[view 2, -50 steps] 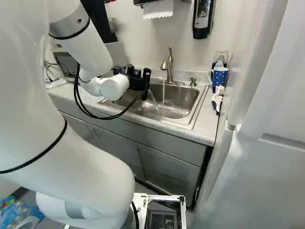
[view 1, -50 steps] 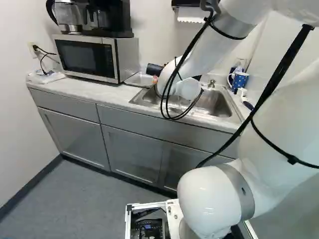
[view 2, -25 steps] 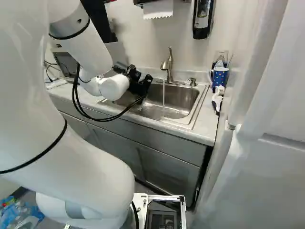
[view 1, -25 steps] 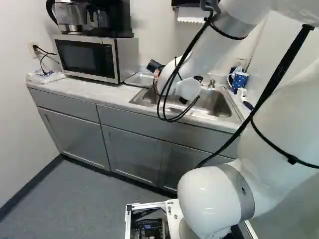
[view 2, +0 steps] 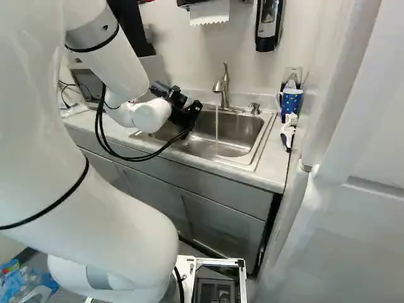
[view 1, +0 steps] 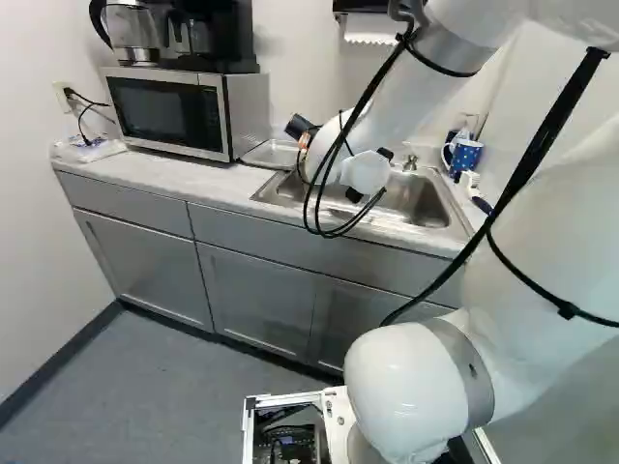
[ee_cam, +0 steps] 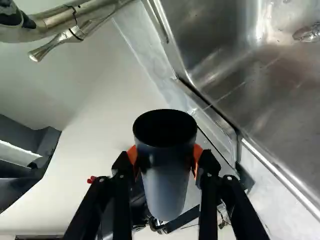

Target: Rinse the cup and place it in the tray

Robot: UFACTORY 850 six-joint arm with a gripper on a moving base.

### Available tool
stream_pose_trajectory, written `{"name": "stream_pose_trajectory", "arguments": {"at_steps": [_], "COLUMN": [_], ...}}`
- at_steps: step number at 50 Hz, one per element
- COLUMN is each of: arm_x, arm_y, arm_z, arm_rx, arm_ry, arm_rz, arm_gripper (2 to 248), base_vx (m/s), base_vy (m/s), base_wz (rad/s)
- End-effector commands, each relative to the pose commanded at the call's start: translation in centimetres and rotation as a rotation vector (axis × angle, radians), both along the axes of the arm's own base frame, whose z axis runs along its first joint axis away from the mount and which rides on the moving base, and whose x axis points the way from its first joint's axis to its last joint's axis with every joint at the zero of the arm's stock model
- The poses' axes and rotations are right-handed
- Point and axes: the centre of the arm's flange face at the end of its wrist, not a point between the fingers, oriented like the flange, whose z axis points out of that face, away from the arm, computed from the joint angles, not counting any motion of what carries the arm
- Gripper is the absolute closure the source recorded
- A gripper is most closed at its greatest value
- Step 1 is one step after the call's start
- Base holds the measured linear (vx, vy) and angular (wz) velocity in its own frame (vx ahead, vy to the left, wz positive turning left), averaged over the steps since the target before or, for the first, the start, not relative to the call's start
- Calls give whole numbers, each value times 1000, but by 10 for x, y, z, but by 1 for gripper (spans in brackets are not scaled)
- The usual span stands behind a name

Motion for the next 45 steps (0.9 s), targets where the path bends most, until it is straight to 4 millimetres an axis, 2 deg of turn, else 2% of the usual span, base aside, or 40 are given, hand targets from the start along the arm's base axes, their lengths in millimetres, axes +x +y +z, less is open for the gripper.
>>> {"name": "stream_pose_trajectory", "arguments": {"at_steps": [37,45], "arm_x": [0,0], "arm_y": [0,0], "arm_z": [0,0], "arm_rx": [0,-49], "arm_ry": [0,-5], "arm_rz": [0,6], "arm_gripper": [127,127], "base_vx": [0,0], "base_vy": [0,0], "base_wz": [0,0]}}
